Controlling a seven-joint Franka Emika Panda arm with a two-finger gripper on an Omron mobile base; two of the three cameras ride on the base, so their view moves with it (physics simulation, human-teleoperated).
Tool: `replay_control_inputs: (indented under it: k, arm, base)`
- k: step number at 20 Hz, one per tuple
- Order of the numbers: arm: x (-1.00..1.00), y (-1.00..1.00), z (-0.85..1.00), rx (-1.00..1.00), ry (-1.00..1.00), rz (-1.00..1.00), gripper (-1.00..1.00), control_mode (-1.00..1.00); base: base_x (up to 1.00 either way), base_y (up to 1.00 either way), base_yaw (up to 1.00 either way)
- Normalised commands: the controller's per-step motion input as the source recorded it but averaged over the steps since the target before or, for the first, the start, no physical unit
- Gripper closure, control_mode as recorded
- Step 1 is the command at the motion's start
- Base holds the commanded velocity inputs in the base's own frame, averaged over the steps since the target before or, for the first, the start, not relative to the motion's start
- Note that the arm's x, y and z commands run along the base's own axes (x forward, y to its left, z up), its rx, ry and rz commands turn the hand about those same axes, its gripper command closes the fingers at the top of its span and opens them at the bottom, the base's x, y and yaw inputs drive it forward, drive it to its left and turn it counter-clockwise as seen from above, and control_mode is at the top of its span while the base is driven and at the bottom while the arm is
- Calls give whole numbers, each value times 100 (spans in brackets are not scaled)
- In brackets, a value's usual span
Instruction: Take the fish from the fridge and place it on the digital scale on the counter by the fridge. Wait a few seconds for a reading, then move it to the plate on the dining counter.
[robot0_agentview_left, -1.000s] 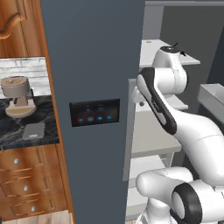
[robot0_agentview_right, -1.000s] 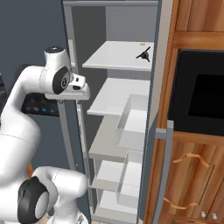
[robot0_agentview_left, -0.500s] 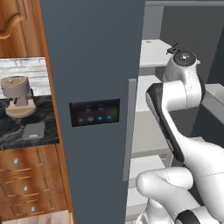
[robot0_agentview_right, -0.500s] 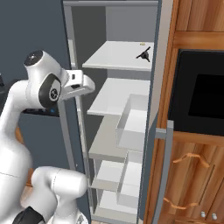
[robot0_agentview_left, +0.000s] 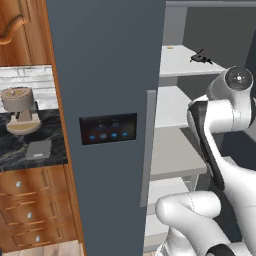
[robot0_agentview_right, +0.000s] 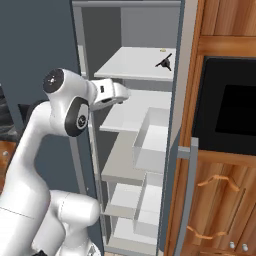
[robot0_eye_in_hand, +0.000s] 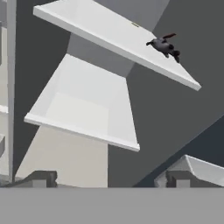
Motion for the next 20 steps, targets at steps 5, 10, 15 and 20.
replay_control_inputs:
  k: [5,10,15,20]
  arm:
    - [40,-43,70,9,4,0,-100,-100]
    - [33,-42,57,5,1,0,-100,-100]
    - [39,-37,24,0,-3,0,-100,-100]
    - [67,-28,1,0,0,0,-100,-100]
  base:
    - [0,0,0]
    - [0,0,0]
    - [0,0,0]
    - [0,0,0]
